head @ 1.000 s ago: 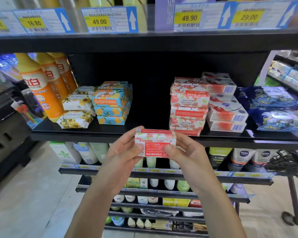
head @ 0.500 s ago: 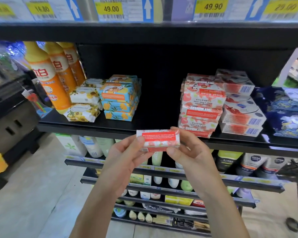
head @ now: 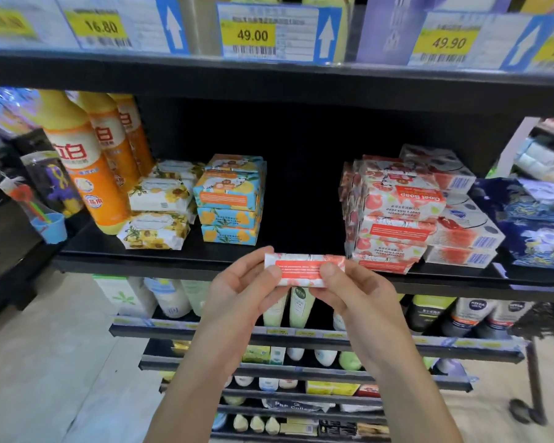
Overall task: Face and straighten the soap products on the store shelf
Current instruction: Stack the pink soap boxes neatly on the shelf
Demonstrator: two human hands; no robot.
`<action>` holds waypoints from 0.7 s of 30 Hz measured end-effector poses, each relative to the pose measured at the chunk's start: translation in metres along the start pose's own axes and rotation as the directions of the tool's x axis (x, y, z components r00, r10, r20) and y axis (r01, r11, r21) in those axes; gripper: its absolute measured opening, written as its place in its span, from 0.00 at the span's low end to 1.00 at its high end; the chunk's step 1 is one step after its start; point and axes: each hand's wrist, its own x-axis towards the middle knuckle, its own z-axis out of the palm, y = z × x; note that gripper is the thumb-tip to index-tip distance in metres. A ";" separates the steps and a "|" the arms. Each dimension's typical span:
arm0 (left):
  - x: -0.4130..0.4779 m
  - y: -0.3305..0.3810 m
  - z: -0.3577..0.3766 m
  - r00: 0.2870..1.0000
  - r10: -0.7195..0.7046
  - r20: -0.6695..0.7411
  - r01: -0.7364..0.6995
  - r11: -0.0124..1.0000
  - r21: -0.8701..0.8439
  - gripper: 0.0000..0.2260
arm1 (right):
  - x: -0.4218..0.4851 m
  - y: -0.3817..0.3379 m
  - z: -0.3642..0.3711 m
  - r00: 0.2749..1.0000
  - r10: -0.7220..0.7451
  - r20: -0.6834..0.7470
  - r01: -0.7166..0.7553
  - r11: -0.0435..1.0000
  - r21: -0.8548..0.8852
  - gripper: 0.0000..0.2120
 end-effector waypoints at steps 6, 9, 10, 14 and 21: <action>0.007 0.006 -0.020 0.996 -0.061 0.058 0.065 0.995 -0.075 0.27 | -0.001 0.004 0.009 0.993 -0.118 0.019 0.119 0.993 -0.012 0.26; 0.010 0.009 -0.029 0.992 -0.098 0.080 0.105 0.991 -0.086 0.27 | -0.002 0.005 0.014 0.978 -0.198 0.066 0.201 0.979 -0.038 0.28; 0.011 0.011 -0.030 0.991 -0.097 0.089 0.104 0.992 -0.073 0.24 | -0.002 0.005 0.015 0.974 -0.213 0.077 0.216 0.976 -0.038 0.29; 0.015 0.014 -0.034 0.991 -0.060 0.122 0.061 0.998 0.003 0.15 | 0.000 0.003 0.021 0.961 -0.239 0.139 0.254 0.961 -0.107 0.30; 0.024 0.014 -0.039 0.994 -0.044 0.100 0.043 0.999 0.018 0.14 | 0.005 -0.010 0.033 0.926 -0.322 0.196 0.356 0.573 -0.739 0.40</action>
